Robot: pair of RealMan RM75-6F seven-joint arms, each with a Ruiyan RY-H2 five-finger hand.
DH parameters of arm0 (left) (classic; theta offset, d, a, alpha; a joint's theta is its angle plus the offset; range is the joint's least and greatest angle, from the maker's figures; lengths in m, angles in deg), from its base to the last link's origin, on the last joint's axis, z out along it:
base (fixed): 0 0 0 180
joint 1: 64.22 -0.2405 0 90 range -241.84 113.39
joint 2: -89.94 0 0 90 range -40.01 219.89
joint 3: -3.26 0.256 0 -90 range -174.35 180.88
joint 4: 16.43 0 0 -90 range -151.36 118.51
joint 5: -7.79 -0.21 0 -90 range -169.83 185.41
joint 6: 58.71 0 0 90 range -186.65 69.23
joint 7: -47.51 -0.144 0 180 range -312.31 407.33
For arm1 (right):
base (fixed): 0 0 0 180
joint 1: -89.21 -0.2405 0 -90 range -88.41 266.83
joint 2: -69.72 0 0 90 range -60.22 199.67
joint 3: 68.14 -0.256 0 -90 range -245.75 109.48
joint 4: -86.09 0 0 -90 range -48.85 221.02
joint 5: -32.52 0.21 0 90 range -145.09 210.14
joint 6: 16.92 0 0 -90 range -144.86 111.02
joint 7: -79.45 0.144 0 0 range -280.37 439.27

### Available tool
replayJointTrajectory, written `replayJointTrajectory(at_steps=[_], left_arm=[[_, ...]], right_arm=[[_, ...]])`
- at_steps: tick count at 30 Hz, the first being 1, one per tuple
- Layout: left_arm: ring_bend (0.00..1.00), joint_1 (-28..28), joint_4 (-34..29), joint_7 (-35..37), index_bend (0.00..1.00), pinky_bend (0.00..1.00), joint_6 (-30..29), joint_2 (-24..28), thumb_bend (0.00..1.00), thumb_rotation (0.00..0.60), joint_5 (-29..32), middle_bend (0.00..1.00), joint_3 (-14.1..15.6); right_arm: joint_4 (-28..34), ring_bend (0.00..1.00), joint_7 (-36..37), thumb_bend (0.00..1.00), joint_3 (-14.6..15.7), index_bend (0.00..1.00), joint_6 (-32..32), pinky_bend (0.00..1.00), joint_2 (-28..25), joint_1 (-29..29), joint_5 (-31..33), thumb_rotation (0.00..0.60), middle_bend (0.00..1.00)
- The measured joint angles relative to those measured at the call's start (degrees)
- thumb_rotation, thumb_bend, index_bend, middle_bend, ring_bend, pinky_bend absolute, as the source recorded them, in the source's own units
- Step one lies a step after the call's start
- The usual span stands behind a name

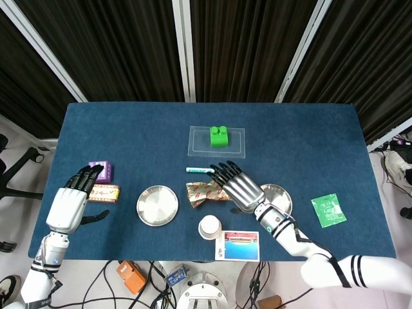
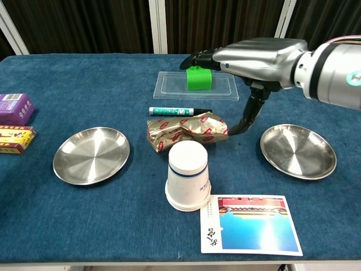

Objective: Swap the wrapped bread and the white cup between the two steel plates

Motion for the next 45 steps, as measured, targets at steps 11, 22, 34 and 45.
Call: replayJointTrajectory(at_steps=[11, 22, 34, 45], left_arm=[[0.09, 0.3, -0.4, 0.2, 0.01, 0.25, 0.9, 0.8, 0.03, 0.6, 1.5, 0.09, -1.0], [0.1, 0.8, -0.2, 0.2, 0.01, 0.25, 2.1, 0.7, 0.03, 0.6, 2.6, 0.09, -1.3], [0.1, 0.9, 0.1, 0.1, 0.0, 0.25, 2.3, 0.5, 0.03, 0.6, 3.0, 0.09, -1.6], [0.1, 1.6, -0.6, -1.5, 0.01, 0.25, 3.0, -0.2, 0.03, 0.6, 1.7, 0.09, -1.1]], right_arm=[[-15.4, 0.19, -5.7, 0.24, 0.2, 0.31, 3.0, 0.26, 12.3, -8.5, 12.5, 0.6, 0.2], [-21.4, 0.62, -2.1, 0.32, 1.2, 0.76, 2.8, 0.65, 16.3, -10.4, 11.4, 0.6, 0.57], [-16.3, 0.72, 4.0, 0.35, 0.5, 0.87, -4.0, 0.72, 12.1, -7.8, 2.9, 0.6, 0.66], [-8.8, 0.72, 16.2, 0.35, 3.3, 0.86, -13.6, 0.71, -4.8, 2.4, -9.4, 0.6, 0.66]])
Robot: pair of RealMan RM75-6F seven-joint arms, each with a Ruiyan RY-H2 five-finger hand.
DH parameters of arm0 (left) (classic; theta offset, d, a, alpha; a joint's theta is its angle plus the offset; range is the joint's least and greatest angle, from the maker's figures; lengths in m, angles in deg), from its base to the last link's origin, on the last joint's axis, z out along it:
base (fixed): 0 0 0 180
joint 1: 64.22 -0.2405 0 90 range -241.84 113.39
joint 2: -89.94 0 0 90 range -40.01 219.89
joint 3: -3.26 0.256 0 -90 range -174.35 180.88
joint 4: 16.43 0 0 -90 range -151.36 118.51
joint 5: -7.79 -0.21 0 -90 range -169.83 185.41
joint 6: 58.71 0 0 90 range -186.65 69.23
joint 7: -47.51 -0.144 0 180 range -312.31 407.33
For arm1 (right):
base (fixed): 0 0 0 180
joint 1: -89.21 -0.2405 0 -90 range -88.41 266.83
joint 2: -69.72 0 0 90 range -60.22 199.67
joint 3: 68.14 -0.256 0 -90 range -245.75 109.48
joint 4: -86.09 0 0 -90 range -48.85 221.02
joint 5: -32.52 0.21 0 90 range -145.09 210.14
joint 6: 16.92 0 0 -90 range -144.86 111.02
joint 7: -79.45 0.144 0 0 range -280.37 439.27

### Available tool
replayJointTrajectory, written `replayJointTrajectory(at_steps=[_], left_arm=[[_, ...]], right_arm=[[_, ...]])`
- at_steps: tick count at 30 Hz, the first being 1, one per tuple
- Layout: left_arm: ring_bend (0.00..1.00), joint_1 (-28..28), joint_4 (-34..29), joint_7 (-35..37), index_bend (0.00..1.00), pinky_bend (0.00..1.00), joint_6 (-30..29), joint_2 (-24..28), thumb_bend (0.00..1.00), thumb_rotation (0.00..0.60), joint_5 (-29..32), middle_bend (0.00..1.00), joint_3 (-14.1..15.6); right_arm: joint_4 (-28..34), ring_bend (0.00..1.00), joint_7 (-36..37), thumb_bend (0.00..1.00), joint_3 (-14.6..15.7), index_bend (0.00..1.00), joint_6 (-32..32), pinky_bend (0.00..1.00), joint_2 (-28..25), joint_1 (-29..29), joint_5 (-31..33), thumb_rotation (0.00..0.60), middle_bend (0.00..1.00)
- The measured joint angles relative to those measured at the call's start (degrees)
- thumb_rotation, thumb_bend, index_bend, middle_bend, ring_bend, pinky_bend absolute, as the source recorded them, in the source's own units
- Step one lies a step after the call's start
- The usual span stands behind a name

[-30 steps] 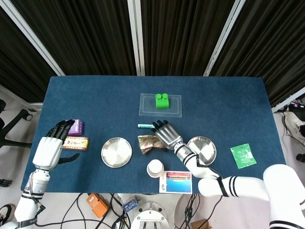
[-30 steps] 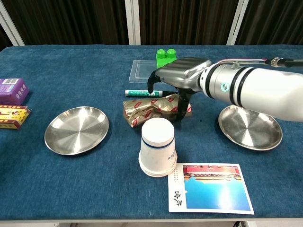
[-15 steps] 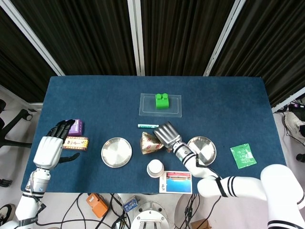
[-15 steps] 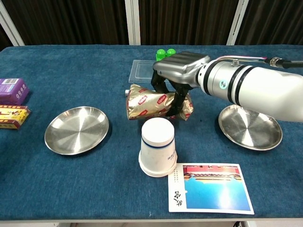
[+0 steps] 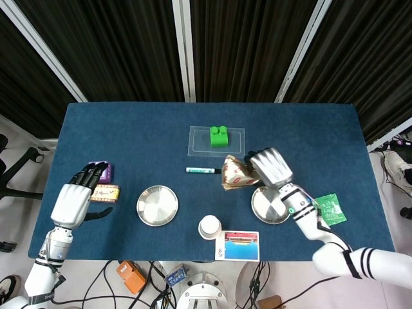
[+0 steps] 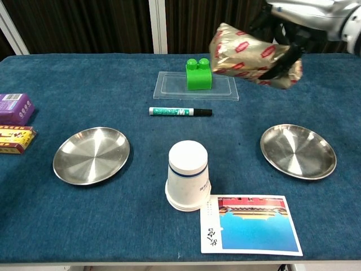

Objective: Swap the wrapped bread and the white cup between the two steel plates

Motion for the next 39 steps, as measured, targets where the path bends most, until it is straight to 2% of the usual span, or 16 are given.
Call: replayJointTrajectory(at_steps=[6, 10, 13, 16, 17, 19, 22, 27, 31, 35, 39], left_arm=[[0.1, 0.4, -0.2, -0.8, 0.0, 0.25, 0.7, -0.6, 0.03, 0.6, 0.1, 0.09, 0.1], [0.1, 0.4, -0.4, -1.2, 0.01, 0.25, 0.9, -0.6, 0.03, 0.6, 0.1, 0.09, 0.3], [0.1, 0.4, -0.6, -1.0, 0.01, 0.25, 0.6, -0.4, 0.03, 0.6, -0.1, 0.09, 0.4], [0.1, 0.2, -0.7, -0.7, 0.01, 0.25, 0.2, -0.1, 0.03, 0.6, -0.4, 0.09, 0.4], [0.1, 0.2, -0.7, -0.6, 0.01, 0.25, 0.2, 0.0, 0.03, 0.6, -0.5, 0.09, 0.5], [0.1, 0.1, -0.7, -0.3, 0.01, 0.25, 0.1, 0.2, 0.03, 0.6, -0.6, 0.09, 0.6], [0.1, 0.0, -0.7, -0.1, 0.01, 0.25, 0.0, 0.4, 0.03, 0.6, -0.9, 0.09, 0.8], [0.1, -0.1, -1.7, 0.4, 0.01, 0.25, 0.0, 1.0, 0.03, 0.6, -2.0, 0.09, 1.5], [0.1, 0.0, -3.6, 1.2, 0.0, 0.25, 0.3, 1.8, 0.03, 0.6, -3.6, 0.09, 2.3], [0.1, 1.0, -6.8, 1.7, 0.01, 0.25, 1.9, 2.5, 0.03, 0.6, -6.7, 0.09, 3.4], [0.09, 2.9, -10.6, -0.5, 0.01, 0.25, 5.5, 2.4, 0.03, 0.6, -8.5, 0.09, 4.2]], right_arm=[[-3.3, 0.72, 8.1, 0.35, 4.6, 0.84, -1.0, 0.7, -2.3, 4.9, -4.8, 0.6, 0.66], [-8.5, 0.68, 11.1, 0.35, 6.6, 0.74, -0.5, 0.68, -0.6, 6.4, -7.1, 0.6, 0.65], [-12.7, 0.6, 13.2, 0.35, 7.6, 0.6, 0.5, 0.64, 1.9, 7.1, -8.4, 0.6, 0.58], [-15.7, 0.47, 15.9, 0.35, 8.1, 0.36, 2.0, 0.56, 3.8, 7.5, -9.3, 0.6, 0.43], [-16.5, 0.45, 17.0, 0.35, 8.3, 0.33, 2.7, 0.55, 4.3, 7.6, -9.7, 0.6, 0.41], [-17.0, 0.36, 18.4, 0.35, 8.7, 0.16, 3.9, 0.49, 4.6, 7.7, -10.3, 0.6, 0.32], [-17.2, 0.28, 19.4, 0.33, 9.3, 0.03, 5.3, 0.45, 4.4, 7.8, -11.2, 0.6, 0.24], [-14.7, 0.19, 19.2, 0.22, 10.1, 0.0, 6.2, 0.35, 2.0, 8.4, -11.8, 0.6, 0.14], [-12.4, 0.09, 19.7, 0.17, 10.5, 0.0, 3.3, 0.26, -0.2, 9.9, -13.4, 0.6, 0.04], [-9.5, 0.0, 19.9, 0.16, 11.2, 0.0, -4.2, 0.13, -3.8, 13.3, -15.9, 0.6, 0.0], [-7.2, 0.0, 18.6, 0.16, 11.9, 0.0, -13.7, 0.02, -7.4, 19.3, -16.9, 0.6, 0.0]])
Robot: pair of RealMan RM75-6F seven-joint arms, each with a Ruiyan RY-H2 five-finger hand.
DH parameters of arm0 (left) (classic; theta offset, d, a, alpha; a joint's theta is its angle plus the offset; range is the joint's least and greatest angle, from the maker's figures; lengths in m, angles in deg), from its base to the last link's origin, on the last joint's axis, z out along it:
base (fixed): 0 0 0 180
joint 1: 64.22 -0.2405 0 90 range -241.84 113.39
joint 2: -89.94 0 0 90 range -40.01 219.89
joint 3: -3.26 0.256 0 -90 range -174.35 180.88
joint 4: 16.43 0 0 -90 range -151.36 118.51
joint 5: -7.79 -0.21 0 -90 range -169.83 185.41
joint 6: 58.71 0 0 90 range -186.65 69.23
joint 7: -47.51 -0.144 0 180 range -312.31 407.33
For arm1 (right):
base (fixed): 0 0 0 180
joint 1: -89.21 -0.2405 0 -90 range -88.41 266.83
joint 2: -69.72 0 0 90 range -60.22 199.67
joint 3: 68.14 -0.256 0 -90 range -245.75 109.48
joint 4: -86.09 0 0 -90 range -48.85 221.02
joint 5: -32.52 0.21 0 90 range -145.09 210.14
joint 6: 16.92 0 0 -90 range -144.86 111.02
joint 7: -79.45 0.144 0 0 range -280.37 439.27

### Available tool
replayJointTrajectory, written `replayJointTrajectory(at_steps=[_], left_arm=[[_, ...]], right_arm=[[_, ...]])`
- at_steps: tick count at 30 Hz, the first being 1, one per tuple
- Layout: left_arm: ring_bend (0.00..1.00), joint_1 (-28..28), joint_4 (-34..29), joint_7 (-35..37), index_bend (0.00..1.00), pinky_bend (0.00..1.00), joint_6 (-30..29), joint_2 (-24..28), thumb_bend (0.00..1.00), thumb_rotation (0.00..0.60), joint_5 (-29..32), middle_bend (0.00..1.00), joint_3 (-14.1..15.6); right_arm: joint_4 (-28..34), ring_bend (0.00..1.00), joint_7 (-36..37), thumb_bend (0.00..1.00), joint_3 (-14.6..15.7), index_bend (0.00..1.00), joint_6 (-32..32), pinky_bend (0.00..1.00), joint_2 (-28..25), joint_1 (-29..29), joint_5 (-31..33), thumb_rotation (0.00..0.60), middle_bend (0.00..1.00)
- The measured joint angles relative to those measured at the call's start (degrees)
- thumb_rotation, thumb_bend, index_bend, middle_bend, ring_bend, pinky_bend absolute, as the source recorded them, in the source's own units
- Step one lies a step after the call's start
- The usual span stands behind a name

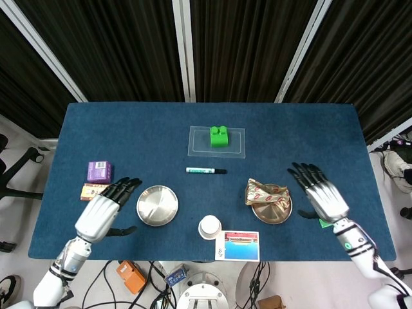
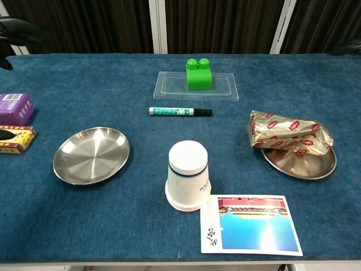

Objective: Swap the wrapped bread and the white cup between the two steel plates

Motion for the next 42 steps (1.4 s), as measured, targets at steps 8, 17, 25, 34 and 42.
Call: replayJointTrajectory(at_steps=[8, 17, 25, 34, 42], left_arm=[[0.09, 5.9, -4.2, -4.2, 0.01, 0.25, 9.4, -7.2, 0.08, 0.6, 1.8, 0.09, -1.8], [0.09, 13.0, 1.7, -10.4, 0.03, 0.25, 17.1, -22.9, 0.1, 0.6, 10.0, 0.09, -6.0], [0.09, 16.5, 7.6, -16.7, 0.03, 0.25, 19.1, -30.7, 0.13, 0.6, 18.1, 0.09, -7.7], [0.18, 17.1, 8.9, -21.8, 0.18, 0.36, 18.1, -32.2, 0.19, 0.6, 22.9, 0.18, -6.5], [0.38, 17.7, 9.3, -23.6, 0.36, 0.53, 16.6, -33.3, 0.35, 0.6, 25.7, 0.4, -6.0]], right_arm=[[0.3, 0.0, 0.0, 0.16, 2.3, 0.0, -15.2, 0.0, -4.4, 14.8, -0.9, 0.6, 0.0], [-0.6, 0.0, 6.1, 0.16, 1.3, 0.0, -13.1, 0.0, -6.8, 16.3, -0.4, 0.6, 0.0], [-0.2, 0.0, 7.6, 0.16, 0.1, 0.0, -10.8, 0.0, -8.0, 16.4, -0.9, 0.6, 0.0], [-0.2, 0.0, 9.6, 0.16, -0.8, 0.0, -10.1, 0.0, -9.0, 17.2, -1.9, 0.6, 0.0], [0.0, 0.0, 10.1, 0.16, -1.4, 0.0, -9.4, 0.0, -9.4, 17.6, -2.5, 0.6, 0.0]])
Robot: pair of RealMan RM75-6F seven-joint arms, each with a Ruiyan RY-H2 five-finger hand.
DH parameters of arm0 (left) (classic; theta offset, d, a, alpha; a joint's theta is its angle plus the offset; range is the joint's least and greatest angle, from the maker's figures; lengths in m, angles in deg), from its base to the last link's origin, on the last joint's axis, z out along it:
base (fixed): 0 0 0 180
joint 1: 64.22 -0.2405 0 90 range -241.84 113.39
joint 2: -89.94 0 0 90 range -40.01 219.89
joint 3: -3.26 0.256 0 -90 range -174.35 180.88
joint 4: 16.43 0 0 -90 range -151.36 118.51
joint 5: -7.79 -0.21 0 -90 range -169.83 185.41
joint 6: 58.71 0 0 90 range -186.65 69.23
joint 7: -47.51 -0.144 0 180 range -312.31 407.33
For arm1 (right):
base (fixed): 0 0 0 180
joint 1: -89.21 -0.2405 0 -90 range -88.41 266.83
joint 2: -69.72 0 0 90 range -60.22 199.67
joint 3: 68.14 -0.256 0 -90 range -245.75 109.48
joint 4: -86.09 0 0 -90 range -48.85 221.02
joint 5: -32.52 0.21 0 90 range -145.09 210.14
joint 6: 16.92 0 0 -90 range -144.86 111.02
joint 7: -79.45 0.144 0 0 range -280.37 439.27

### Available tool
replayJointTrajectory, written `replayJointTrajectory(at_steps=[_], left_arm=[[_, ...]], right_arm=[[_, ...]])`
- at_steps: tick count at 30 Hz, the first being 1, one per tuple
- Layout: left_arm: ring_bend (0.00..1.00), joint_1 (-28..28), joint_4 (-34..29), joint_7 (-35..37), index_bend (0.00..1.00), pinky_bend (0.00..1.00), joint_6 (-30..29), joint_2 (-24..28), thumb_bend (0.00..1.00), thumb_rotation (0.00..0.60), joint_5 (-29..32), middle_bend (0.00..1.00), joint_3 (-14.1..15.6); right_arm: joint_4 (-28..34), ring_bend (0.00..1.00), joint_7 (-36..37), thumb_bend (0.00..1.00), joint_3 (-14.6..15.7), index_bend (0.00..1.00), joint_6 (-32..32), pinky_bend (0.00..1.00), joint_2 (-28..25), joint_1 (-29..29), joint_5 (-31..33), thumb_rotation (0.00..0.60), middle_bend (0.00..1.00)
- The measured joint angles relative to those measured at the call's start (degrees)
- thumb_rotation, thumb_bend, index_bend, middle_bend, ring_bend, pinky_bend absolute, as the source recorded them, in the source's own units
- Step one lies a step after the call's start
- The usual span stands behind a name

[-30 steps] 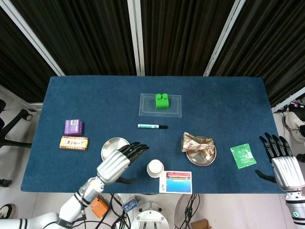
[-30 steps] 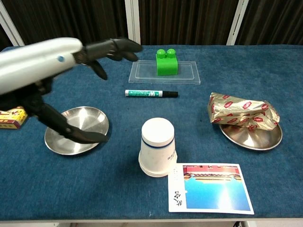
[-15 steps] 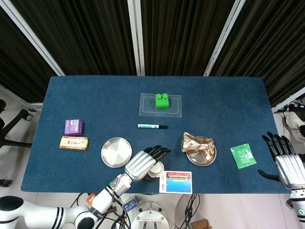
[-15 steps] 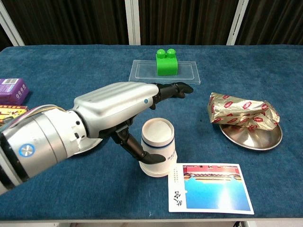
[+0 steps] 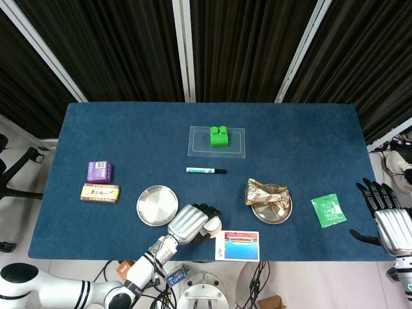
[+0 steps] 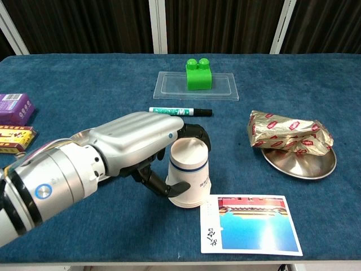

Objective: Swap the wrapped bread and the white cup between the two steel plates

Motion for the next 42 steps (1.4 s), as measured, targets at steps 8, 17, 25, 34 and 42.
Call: replayJointTrajectory(at_steps=[8, 17, 25, 34, 42], left_arm=[[0.5, -0.1, 0.2, 1.9, 0.53, 0.59, -2.4, -0.5, 0.46, 0.6, -2.6, 0.56, 0.5], [0.5, -2.0, -5.0, 1.9, 0.55, 0.59, -7.7, 8.5, 0.47, 0.6, -6.5, 0.57, 1.2], [0.5, -5.6, -3.6, 4.8, 0.56, 0.59, -12.1, 16.6, 0.47, 0.6, -5.5, 0.58, 1.0], [0.49, -6.6, 2.4, 8.2, 0.54, 0.59, -9.9, 16.7, 0.42, 0.6, -3.1, 0.54, 2.2], [0.22, -6.5, 1.6, 8.7, 0.0, 0.48, -8.3, 19.2, 0.09, 0.6, -4.9, 0.16, 4.0]], right_arm=[[0.0, 0.0, 0.0, 0.16, -0.7, 0.0, 1.0, 0.0, -0.1, 0.2, 0.1, 0.6, 0.0], [0.3, 0.0, 0.1, 0.16, -1.2, 0.0, 1.5, 0.0, -0.2, 0.5, -0.2, 0.6, 0.0], [0.7, 0.0, -0.5, 0.16, -1.3, 0.0, 2.0, 0.0, -0.3, 0.6, -0.9, 0.6, 0.0], [0.3, 0.0, 1.2, 0.16, -1.1, 0.0, 2.1, 0.0, -0.4, 0.6, -2.5, 0.6, 0.0], [0.2, 0.0, 1.4, 0.16, -1.2, 0.0, 2.1, 0.0, -0.5, 0.7, -3.0, 0.6, 0.0]])
